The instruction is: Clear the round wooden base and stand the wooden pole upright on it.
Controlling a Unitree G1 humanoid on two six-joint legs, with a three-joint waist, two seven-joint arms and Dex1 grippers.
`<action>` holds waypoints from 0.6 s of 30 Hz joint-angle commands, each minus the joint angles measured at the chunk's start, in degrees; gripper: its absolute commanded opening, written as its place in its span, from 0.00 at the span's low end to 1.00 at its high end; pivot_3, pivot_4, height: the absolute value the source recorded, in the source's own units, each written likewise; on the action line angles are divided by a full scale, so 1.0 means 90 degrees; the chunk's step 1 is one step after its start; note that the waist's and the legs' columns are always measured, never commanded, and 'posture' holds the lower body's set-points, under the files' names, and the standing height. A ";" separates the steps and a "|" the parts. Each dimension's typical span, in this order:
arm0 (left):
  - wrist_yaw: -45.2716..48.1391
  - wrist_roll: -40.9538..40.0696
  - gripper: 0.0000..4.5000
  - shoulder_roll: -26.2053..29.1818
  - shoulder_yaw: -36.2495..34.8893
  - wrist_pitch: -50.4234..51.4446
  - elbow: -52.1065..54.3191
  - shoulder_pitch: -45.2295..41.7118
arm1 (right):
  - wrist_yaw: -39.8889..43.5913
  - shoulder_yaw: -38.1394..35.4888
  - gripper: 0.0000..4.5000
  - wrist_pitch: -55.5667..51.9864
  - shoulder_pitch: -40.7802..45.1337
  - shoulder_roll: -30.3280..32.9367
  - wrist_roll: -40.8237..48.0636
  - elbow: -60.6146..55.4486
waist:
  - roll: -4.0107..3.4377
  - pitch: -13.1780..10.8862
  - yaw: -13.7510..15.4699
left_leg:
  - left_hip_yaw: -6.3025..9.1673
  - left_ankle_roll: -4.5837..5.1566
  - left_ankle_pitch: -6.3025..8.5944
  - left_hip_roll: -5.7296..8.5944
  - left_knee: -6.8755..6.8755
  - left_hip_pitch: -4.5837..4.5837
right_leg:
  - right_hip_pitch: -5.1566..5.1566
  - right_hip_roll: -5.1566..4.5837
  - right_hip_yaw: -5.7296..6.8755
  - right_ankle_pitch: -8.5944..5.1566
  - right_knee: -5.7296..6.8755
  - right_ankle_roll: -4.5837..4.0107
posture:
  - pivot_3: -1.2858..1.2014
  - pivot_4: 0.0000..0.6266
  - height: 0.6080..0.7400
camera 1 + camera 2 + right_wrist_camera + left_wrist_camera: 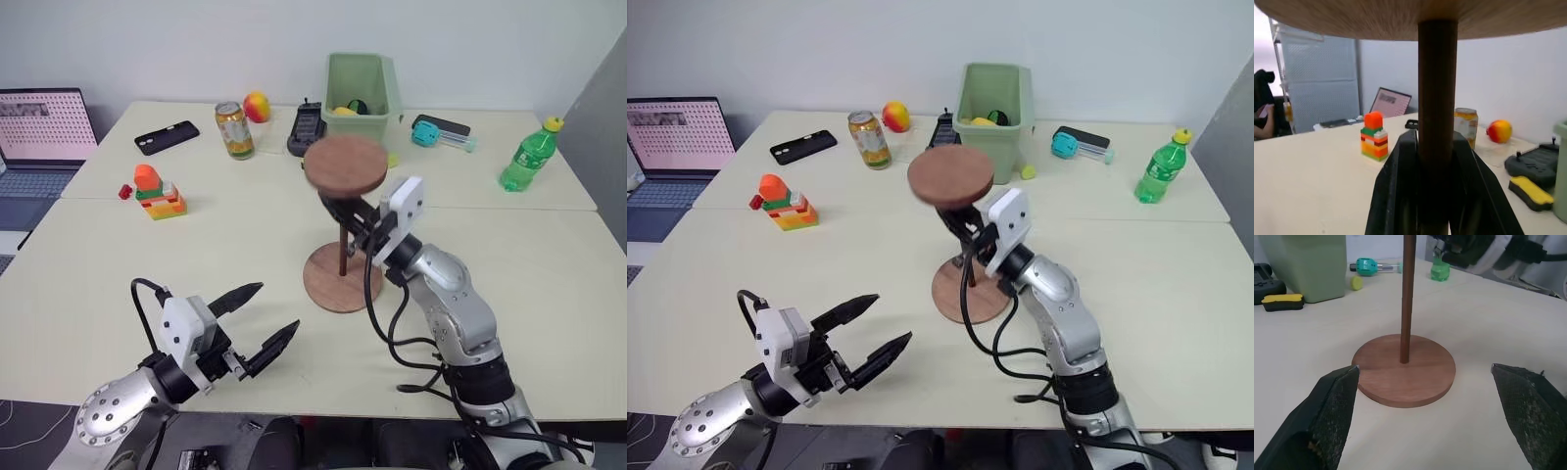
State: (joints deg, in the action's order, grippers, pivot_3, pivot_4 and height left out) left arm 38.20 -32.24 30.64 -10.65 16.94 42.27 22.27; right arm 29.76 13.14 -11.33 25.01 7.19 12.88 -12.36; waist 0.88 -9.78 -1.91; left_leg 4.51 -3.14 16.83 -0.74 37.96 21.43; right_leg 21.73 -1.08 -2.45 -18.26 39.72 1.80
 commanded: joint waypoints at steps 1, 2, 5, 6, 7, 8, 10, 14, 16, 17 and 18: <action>0.0000 0.0041 1.00 0.0015 -0.0022 -0.0146 0.0188 0.0023 | -0.0234 0.0011 0.06 -0.0673 -0.0357 -0.0112 0.0049 0.0521 | -0.0001 0.0008 0.0005 | 0.0006 0.0001 0.0001 0.0000 -0.0011 -0.0038 | -0.0045 0.0000 0.0000 -0.0001 -0.0020 -0.0001 | 0.52 0.24 1.00; -0.0006 0.0045 1.00 0.0015 -0.0014 -0.0141 0.0193 0.0018 | -0.0308 -0.0043 0.06 -0.0770 -0.0363 -0.0179 0.0092 0.0563 | -0.0001 0.0029 0.0005 | 0.0008 0.0002 0.0002 -0.0001 -0.0021 -0.0065 | -0.0076 0.0000 0.0001 -0.0003 -0.0036 -0.0004 | 0.52 0.24 1.00; -0.0032 0.0041 1.00 0.0021 0.0000 -0.0113 0.0209 -0.0028 | -0.0355 -0.0105 0.06 -0.0803 -0.0357 -0.0224 0.0079 0.0700 | 0.0005 0.0064 0.0005 | 0.0009 0.0002 0.0003 0.0001 -0.0022 -0.0069 | -0.0080 0.0004 0.0001 -0.0008 -0.0037 -0.0012 | 0.52 0.24 1.00; -0.0044 0.0042 1.00 0.0025 0.0006 -0.0102 0.0203 -0.0072 | -0.0370 -0.0128 0.06 -0.0840 -0.0359 -0.0224 0.0079 0.0748 | 0.0004 0.0074 0.0004 | 0.0009 0.0002 0.0003 0.0001 -0.0022 -0.0069 | -0.0080 0.0004 0.0002 -0.0008 -0.0038 -0.0012 | 0.52 0.24 1.00; -0.0051 0.0044 1.00 0.0027 0.0010 -0.0095 0.0197 -0.0102 | -0.0382 -0.0143 0.06 -0.0871 -0.0360 -0.0224 0.0081 0.0778 | 0.0004 0.0087 0.0004 | 0.0009 0.0002 0.0003 0.0001 -0.0022 -0.0069 | -0.0080 0.0004 0.0002 -0.0008 -0.0039 -0.0012 | 0.52 0.24 1.00; -0.0062 0.0035 1.00 0.0031 0.0007 -0.0078 0.0189 -0.0144 | -0.0385 -0.0151 0.06 -0.0881 -0.0358 -0.0219 0.0076 0.0790 | 0.0005 0.0092 0.0005 | 0.0010 0.0002 0.0003 0.0000 -0.0022 -0.0069 | -0.0080 0.0004 0.0002 -0.0008 -0.0039 -0.0012 | 0.52 0.24 1.00; -0.0083 0.0041 1.00 0.0027 0.0025 -0.0052 0.0187 -0.0196 | -0.0351 -0.0158 0.06 -0.0880 -0.0362 -0.0184 0.0092 0.0773 | 0.0007 0.0098 0.0005 | 0.0009 0.0002 0.0003 0.0000 -0.0023 -0.0069 | -0.0080 0.0004 0.0001 -0.0008 -0.0040 -0.0012 | 0.52 0.24 1.00; -0.0057 0.0063 1.00 0.0035 0.0039 -0.0058 0.0094 -0.0311 | -0.0169 -0.0191 0.30 -0.0958 -0.0303 -0.0136 0.0296 0.0569 | 0.0013 0.0083 0.0022 | 0.0014 0.0002 0.0003 0.0000 -0.0023 -0.0066 | -0.0080 0.0004 0.0006 -0.0008 -0.0044 -0.0013 | 0.52 0.24 1.00; -0.0047 0.0065 1.00 0.0045 0.0040 -0.0048 -0.0018 -0.0457 | -0.0056 -0.0204 0.43 -0.1096 -0.0225 -0.0034 0.0352 0.0377 | -0.0032 0.0037 0.0018 | 0.0006 0.0002 0.0003 0.0007 -0.0020 -0.0037 | -0.0054 0.0003 -0.0001 -0.0008 -0.0042 -0.0012 | 0.52 0.24 1.00; -0.0044 0.0065 1.00 0.0048 0.0043 -0.0039 -0.0062 -0.0523 | -0.0008 -0.0215 0.47 -0.1166 -0.0192 0.0011 0.0389 0.0294 | -0.0042 0.0031 0.0012 | -0.0005 0.0002 0.0003 0.0012 -0.0018 -0.0024 | -0.0035 0.0003 -0.0004 -0.0007 -0.0036 -0.0011 | 0.52 0.24 1.00; -0.0050 0.0065 1.00 0.0048 0.0058 -0.0017 -0.0119 -0.0629 | 0.0064 -0.0280 0.52 -0.1302 -0.0136 0.0098 0.0489 0.0161 | -0.0043 0.0031 0.0011 | -0.0005 0.0002 0.0003 0.0012 -0.0018 -0.0019 | -0.0030 0.0002 -0.0003 -0.0007 -0.0037 -0.0010 | 0.52 0.24 1.00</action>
State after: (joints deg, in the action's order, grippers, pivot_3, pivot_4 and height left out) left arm 37.84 -31.48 30.68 -10.36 17.05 41.22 17.84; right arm 28.73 12.19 -22.21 21.40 7.56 14.90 -5.43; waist 0.50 -9.50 -1.81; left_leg 4.50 -3.12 16.85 -0.68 37.80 21.28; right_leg 21.46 -1.07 -2.48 -18.32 39.35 1.71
